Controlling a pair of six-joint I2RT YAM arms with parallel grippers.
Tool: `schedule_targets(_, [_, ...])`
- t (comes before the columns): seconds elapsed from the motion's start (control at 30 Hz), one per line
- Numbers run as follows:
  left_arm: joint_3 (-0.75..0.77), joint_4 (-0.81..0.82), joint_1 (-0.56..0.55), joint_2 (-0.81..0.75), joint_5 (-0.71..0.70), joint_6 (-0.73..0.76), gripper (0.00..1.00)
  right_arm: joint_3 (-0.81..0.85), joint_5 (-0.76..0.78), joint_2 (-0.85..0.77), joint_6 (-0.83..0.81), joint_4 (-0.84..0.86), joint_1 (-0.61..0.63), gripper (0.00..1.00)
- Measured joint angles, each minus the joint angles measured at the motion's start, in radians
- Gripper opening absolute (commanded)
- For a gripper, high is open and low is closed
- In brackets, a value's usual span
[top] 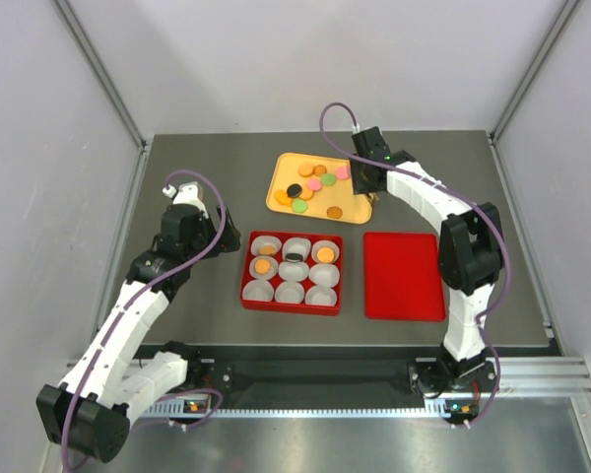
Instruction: Pack the cookies
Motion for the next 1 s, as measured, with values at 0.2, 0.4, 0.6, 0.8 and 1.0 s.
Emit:
schedule_targets(0.2, [0.0,0.0,0.0,0.005,0.0,0.0,0.97,-0.002,0.021,0.0,-0.002,0.0,-0.001,0.42])
schedule_targets(0.4, [0.0,0.0,0.001,0.006,0.0,0.0,0.97,-0.007,0.023,0.0,-0.002,0.003,-0.003,0.42])
schedule_targets(0.6, [0.0,0.0,0.002,0.013,0.0,0.003,0.97,-0.046,0.021,-0.013,0.0,0.018,-0.003,0.42])
schedule_targets(0.8, [0.0,0.0,0.002,0.013,0.0,0.004,0.97,-0.062,0.021,-0.047,0.001,0.023,-0.008,0.43])
schedule_targets(1.0, [0.0,0.0,0.003,0.013,0.001,0.004,0.97,-0.062,0.022,-0.066,0.001,0.024,-0.016,0.43])
